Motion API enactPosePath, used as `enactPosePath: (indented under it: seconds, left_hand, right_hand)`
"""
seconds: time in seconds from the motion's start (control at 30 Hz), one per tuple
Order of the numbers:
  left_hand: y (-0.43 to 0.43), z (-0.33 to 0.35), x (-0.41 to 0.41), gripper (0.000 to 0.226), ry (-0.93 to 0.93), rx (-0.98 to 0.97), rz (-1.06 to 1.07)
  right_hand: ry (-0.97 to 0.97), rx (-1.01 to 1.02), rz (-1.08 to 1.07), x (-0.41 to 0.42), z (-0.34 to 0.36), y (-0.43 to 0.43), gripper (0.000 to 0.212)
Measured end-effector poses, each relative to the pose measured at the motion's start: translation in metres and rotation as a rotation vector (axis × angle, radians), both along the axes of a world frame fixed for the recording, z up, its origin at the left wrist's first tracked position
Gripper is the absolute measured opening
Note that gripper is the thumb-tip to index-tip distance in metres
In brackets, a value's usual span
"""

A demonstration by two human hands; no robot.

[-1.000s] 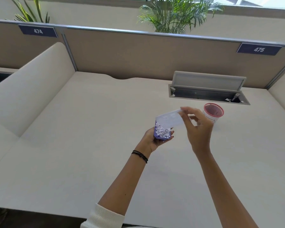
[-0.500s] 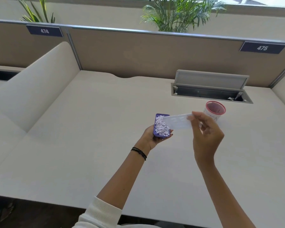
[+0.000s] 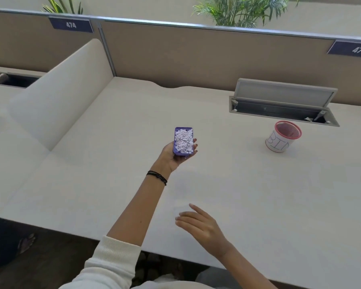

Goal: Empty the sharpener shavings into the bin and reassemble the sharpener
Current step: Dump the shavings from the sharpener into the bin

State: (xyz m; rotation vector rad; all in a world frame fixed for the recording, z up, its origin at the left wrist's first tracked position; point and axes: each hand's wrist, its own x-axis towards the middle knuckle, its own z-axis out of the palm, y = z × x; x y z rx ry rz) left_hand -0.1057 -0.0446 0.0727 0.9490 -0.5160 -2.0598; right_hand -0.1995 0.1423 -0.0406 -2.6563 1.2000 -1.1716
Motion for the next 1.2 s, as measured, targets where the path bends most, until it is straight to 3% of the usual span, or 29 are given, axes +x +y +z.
enactPosePath:
  seconds: [0.17, 0.33, 0.63, 0.77, 1.0, 1.2]
  left_hand:
    - [0.002, 0.0, 0.017, 0.04, -0.017, -0.014, 0.008]
    - [0.003, -0.003, 0.024, 0.04, -0.032, -0.019, 0.005]
    - [-0.006, -0.001, 0.014, 0.04, -0.039, -0.021, 0.005]
    - [-0.004, 0.003, -0.001, 0.038, -0.016, -0.006, -0.033]
    - [0.008, 0.008, -0.044, 0.031, 0.1, 0.023, -0.041]
    - [0.013, 0.01, -0.087, 0.037, 0.162, 0.082, -0.018]
  right_hand:
    - [0.141, 0.024, 0.132, 0.015, -0.021, -0.008, 0.023]
    - [0.176, 0.124, 0.122, 0.022, -0.027, -0.014, 0.034]
    - [0.177, 0.32, 0.087, 0.023, -0.025, -0.011, 0.029]
    - [-0.043, 0.352, -0.04, 0.018, -0.007, -0.018, 0.014]
    - [-0.768, 0.144, -0.573, -0.023, 0.066, -0.062, 0.018]
    - [-0.859, 0.14, -0.71, -0.052, 0.1, -0.088, 0.05]
